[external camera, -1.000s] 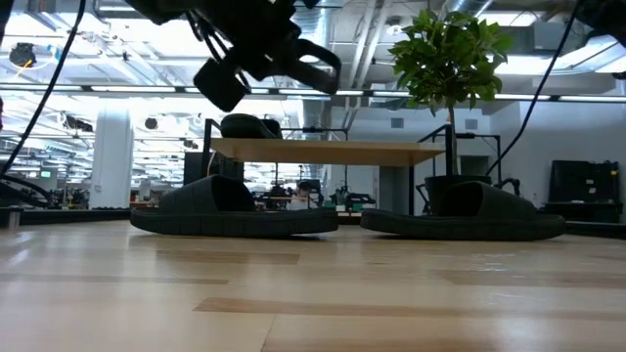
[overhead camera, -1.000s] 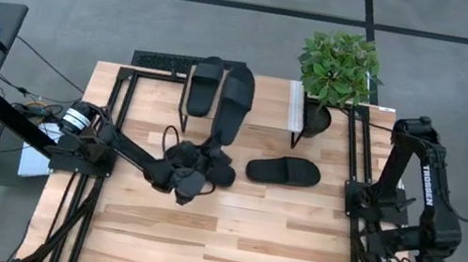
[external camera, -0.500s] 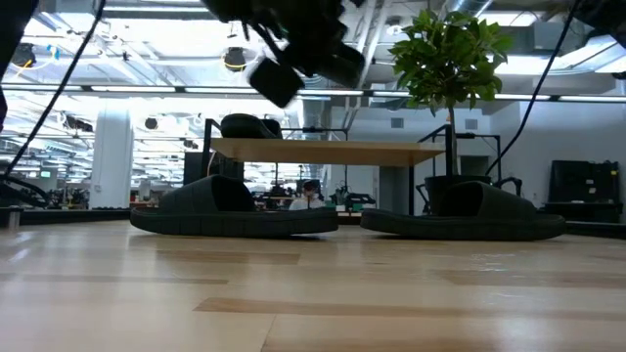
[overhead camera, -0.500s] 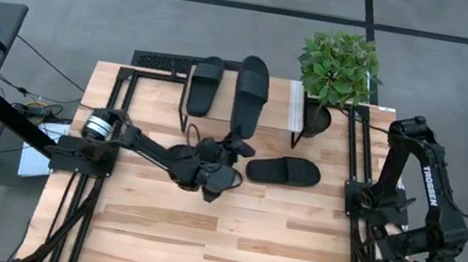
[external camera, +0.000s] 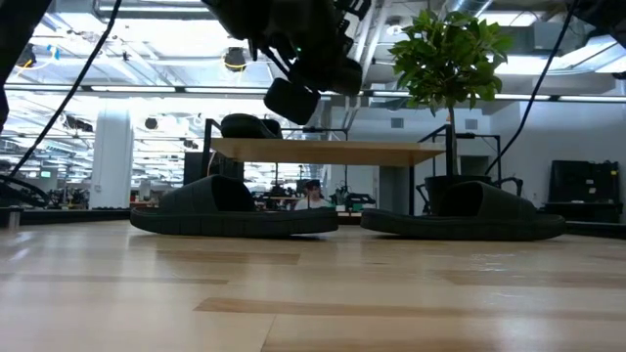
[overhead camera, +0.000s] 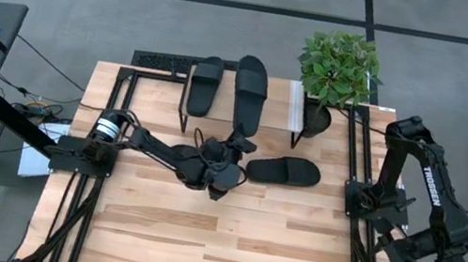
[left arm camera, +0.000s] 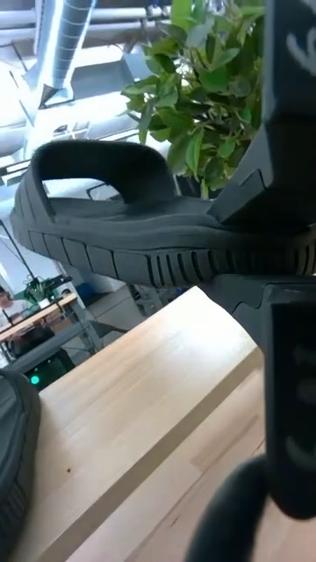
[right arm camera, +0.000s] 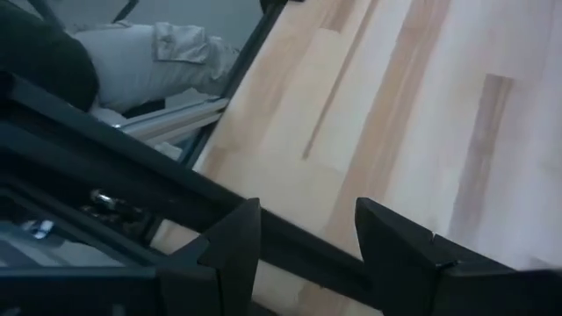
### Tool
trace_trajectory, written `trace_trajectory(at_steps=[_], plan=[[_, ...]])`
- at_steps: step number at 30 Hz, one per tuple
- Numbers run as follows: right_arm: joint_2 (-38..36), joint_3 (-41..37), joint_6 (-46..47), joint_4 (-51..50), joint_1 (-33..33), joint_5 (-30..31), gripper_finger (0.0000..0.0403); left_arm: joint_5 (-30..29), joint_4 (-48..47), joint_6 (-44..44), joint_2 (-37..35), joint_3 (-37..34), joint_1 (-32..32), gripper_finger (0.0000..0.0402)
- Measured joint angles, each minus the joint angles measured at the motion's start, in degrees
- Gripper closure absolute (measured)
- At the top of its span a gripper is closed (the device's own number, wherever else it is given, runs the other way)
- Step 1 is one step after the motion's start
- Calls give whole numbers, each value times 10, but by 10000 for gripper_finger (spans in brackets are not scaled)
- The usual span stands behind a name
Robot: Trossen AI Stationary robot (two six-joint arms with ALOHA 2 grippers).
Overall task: Pick and place slides into the shelf
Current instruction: Put the bottom black slide on the shelf
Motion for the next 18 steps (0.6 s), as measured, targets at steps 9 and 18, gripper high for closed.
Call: trace_trajectory(at_steps=[9, 18], plan=[[14, 0, 10, 39, 19, 5, 225, 1, 5, -1, -7, 0, 16, 365], [37, 2, 53, 38, 36, 16, 225, 2, 0, 5, -7, -1, 30, 365]])
